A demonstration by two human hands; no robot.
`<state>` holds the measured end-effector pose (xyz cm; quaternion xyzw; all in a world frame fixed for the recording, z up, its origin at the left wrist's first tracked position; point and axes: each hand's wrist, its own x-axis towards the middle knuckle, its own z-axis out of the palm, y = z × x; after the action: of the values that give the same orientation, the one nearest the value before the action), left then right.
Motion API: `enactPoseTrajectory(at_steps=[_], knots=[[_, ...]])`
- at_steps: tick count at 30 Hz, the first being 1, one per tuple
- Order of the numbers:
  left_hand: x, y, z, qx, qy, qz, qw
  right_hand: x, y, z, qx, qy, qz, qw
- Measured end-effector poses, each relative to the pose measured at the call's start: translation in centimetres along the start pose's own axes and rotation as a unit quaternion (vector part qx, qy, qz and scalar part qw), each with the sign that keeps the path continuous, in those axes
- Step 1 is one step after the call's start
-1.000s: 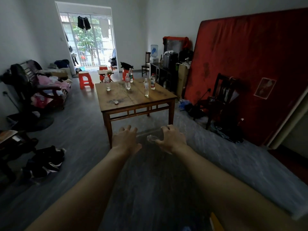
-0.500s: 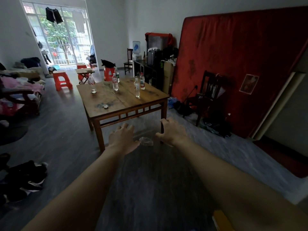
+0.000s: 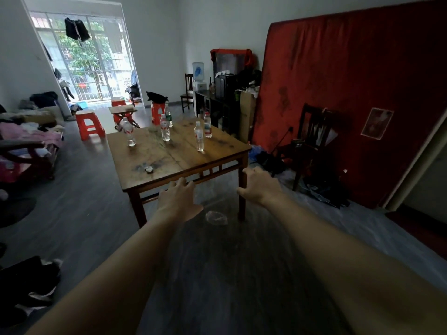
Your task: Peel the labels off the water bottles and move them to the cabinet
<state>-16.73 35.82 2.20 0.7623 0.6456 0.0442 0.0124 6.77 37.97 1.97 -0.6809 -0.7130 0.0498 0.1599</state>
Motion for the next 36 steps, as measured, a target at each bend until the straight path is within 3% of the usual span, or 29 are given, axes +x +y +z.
enactPoseTrajectory(at_steps=[13,31,36], knots=[[16.7,1.0,0.6,0.003,0.000,-0.028,1.000,15.7,4.5,3.0,0.006,-0.046,0.007,0.999],[41.2,-10.2,3.0,-0.030,-0.028,-0.035,0.999,40.5,-0.8,7.7,-0.020,-0.080,0.021,0.996],[46.9,-12.1,3.8,-0.018,-0.028,-0.002,0.999,45.3,-1.8,9.4,-0.030,-0.094,0.030,0.995]])
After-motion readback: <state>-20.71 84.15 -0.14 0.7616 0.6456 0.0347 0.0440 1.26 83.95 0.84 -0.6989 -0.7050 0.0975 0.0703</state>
